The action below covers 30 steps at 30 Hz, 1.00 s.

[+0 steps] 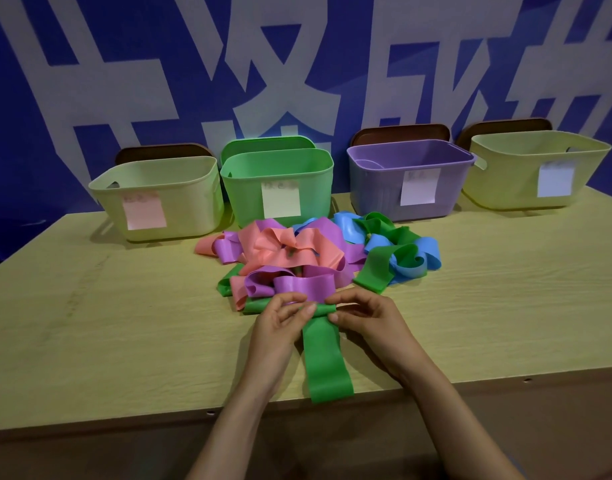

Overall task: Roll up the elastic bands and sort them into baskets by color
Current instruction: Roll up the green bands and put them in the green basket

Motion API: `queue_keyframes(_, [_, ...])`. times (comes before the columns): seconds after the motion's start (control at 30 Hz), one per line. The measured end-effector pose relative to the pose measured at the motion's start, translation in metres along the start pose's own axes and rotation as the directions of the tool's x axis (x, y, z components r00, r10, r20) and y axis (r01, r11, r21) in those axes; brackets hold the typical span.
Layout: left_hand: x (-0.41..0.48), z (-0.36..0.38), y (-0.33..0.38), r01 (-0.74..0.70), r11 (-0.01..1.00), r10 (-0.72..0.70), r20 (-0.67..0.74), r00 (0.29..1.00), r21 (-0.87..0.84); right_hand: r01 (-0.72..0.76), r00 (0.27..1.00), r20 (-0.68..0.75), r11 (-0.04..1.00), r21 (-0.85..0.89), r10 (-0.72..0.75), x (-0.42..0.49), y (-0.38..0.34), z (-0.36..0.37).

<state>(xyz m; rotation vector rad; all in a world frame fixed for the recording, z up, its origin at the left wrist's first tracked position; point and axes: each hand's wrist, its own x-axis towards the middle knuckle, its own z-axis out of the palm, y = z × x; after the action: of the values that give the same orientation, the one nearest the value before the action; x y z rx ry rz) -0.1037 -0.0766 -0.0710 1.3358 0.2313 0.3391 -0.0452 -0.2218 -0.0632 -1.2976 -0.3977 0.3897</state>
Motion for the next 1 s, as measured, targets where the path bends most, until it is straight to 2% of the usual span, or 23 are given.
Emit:
queue_keyframes(0.2, [-0.0011, -0.0034, 0.0006, -0.037, 0.999, 0.036, 0.031, 0.999, 0.013, 0.022, 0.999, 0.039, 0.999, -0.046, -0.020, -0.0017, -0.0020, 0.0006])
queue_keyframes(0.47, [-0.0014, -0.0033, -0.0011, -0.092, 0.996, 0.091, 0.038, 0.995, 0.019, 0.077, 0.997, 0.021, 0.993, -0.094, -0.076, -0.0041, -0.0004, 0.0050])
queue_keyframes(0.73, [-0.0035, -0.0019, 0.0015, -0.084, 0.996, 0.084, 0.077, 0.993, -0.004, 0.032, 0.999, -0.002, 0.992, -0.120, -0.032, -0.0030, -0.0012, 0.0043])
queue_keyframes(0.87, [-0.0018, 0.0001, 0.0007, -0.059, 0.998, 0.058, 0.039, 0.998, 0.023, 0.058, 0.998, -0.031, 0.997, -0.057, -0.059, -0.0032, -0.0014, 0.0042])
queue_keyframes(1.0, [-0.0015, 0.0040, -0.0010, 0.006, 0.999, -0.008, 0.080, 0.997, 0.032, 0.050, 0.995, -0.087, 0.999, 0.018, -0.049, -0.0035, -0.0043, 0.0044])
